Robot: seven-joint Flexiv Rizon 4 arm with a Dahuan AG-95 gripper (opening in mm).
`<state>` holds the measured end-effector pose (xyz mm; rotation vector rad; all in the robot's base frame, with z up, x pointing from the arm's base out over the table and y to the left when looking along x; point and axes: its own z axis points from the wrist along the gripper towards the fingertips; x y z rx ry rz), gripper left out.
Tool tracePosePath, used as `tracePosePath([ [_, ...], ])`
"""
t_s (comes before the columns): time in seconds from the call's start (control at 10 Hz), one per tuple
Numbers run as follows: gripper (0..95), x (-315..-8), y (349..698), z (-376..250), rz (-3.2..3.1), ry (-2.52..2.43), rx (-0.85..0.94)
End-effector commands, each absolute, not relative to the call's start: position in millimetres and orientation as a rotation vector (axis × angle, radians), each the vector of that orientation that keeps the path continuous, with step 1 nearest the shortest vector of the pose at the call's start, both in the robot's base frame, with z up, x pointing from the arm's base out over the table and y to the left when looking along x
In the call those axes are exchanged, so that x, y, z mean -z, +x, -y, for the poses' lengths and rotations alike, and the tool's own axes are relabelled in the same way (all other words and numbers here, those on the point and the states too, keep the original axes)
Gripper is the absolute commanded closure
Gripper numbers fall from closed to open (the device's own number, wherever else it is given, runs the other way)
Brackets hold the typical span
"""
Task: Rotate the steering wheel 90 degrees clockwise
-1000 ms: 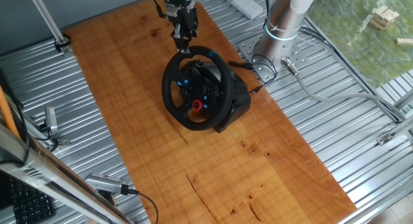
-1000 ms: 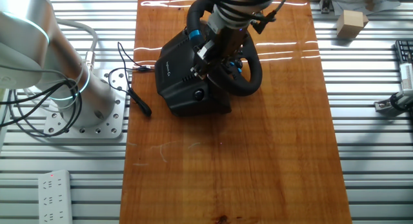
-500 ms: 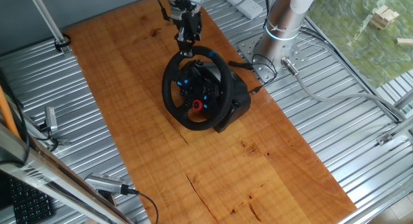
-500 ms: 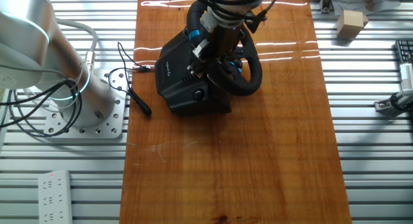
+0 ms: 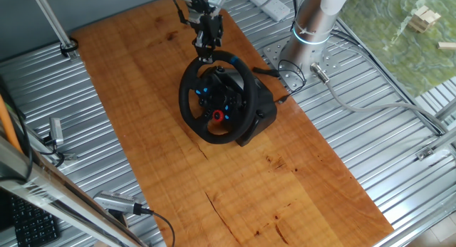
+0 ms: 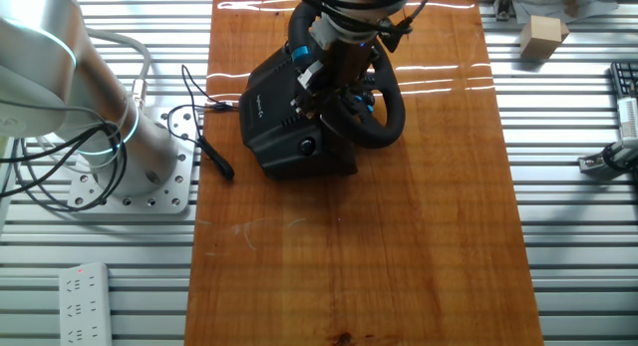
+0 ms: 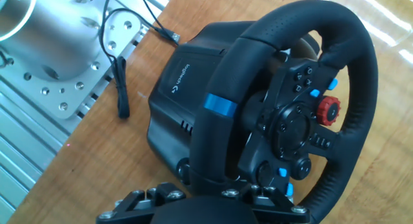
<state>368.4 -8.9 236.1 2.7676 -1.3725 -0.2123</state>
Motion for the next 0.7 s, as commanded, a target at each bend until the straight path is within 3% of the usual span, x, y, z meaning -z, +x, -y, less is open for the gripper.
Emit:
tracePosePath([
  [0.1,76.0,-235.9,368.3,8.8,1.386,2.761,0.211],
  [0.3,76.0,-236.2,368.0,8.6,1.407,2.759,0.206],
  [0.4,95.0,-236.6,367.8,8.4,1.408,2.761,0.201],
  [0.7,95.0,-238.5,366.7,7.3,1.437,2.754,0.174],
])
